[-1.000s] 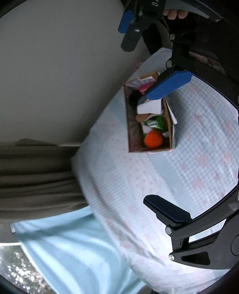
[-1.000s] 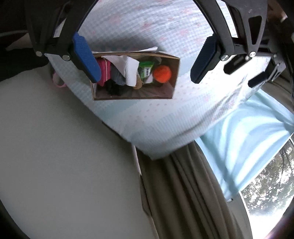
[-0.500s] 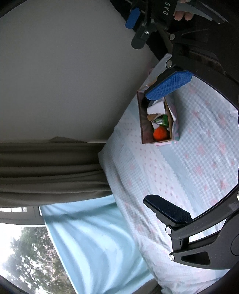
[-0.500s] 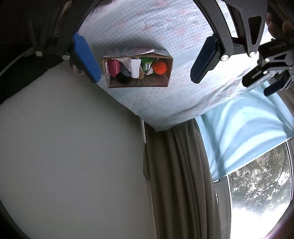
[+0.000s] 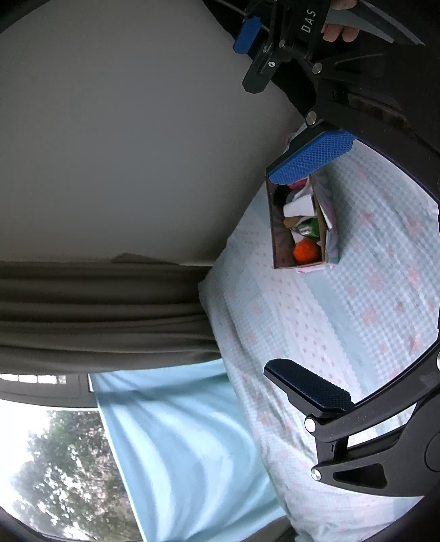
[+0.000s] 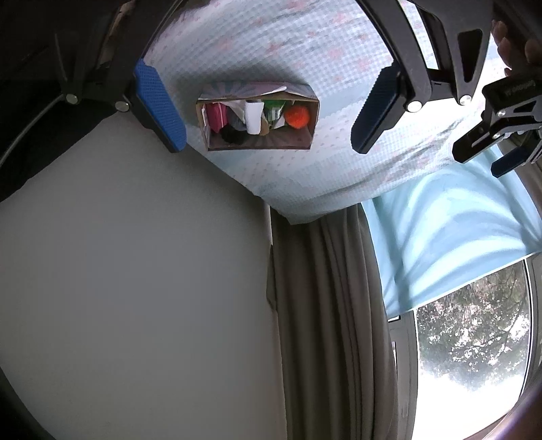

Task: Organize soft objects

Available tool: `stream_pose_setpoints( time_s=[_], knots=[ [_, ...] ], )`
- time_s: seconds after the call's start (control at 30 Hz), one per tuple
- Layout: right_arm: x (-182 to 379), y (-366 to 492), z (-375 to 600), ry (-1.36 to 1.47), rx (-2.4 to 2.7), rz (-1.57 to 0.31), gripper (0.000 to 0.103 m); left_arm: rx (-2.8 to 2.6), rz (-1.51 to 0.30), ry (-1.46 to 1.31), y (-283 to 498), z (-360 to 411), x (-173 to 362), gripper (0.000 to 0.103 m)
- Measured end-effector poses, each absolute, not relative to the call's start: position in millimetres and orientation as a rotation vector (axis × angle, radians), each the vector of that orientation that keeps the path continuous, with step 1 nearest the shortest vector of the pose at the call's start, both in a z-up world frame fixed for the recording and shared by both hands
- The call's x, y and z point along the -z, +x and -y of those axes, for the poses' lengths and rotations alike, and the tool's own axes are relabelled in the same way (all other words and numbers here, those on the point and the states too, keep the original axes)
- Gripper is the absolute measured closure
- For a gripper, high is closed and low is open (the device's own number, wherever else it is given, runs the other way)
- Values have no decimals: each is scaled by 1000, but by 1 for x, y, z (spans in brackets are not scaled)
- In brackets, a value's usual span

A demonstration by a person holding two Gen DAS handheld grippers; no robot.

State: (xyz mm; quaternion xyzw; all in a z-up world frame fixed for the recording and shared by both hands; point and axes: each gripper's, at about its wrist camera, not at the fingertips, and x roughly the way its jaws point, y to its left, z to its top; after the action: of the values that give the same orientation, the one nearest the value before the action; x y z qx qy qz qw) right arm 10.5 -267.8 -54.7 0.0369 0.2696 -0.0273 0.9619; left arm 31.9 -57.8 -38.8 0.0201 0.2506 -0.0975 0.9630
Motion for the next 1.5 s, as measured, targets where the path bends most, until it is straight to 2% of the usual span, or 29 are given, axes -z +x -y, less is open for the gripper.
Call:
stream_pose_setpoints(
  time_s=[1.5],
  knots=[
    [44, 12, 280, 89, 42, -493, 6, 191, -474, 54, 29, 67, 36, 0]
  ],
)
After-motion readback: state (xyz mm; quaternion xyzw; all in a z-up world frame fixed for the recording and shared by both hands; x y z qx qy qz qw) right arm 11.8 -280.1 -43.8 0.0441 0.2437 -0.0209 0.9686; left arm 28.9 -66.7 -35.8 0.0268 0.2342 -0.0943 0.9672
